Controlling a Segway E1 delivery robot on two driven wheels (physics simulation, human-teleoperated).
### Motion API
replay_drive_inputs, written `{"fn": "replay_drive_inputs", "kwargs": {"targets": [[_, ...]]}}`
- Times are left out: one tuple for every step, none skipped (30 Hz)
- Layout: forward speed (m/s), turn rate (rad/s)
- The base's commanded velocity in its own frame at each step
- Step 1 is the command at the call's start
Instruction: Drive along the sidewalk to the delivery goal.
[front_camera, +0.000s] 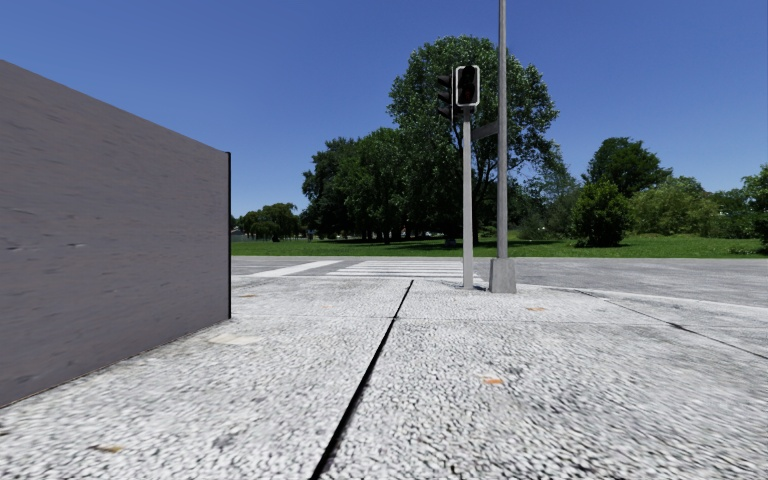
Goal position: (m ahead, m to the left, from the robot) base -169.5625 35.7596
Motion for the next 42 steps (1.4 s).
{"fn": "replay_drive_inputs", "kwargs": {"targets": [[2.00,0.00],[2.00,0.00],[2.00,0.00],[2.00,0.00],[2.00,0.00],[2.00,0.00],[2.00,0.00],[2.00,0.00],[2.00,0.00],[2.00,0.00],[2.00,0.00],[2.00,0.00],[2.00,0.00],[2.00,0.00],[2.00,0.00],[1.96,0.00],[1.96,0.00],[1.89,0.00],[1.82,-0.09],[1.79,-0.26],[1.79,-0.26],[1.67,-0.37],[1.58,-0.40],[1.55,-0.42],[1.55,-0.42],[1.52,-0.46],[1.47,-0.55],[1.42,-0.64],[1.40,-0.67],[1.40,-0.67],[1.40,-0.68],[1.40,-0.68],[1.40,-0.68],[1.40,-0.68],[1.39,-0.68],[1.38,-0.68],[1.36,-0.68],[1.32,-0.69],[1.32,-0.69],[1.28,-0.76],[1.27,-0.80],[1.26,-0.81]]}}
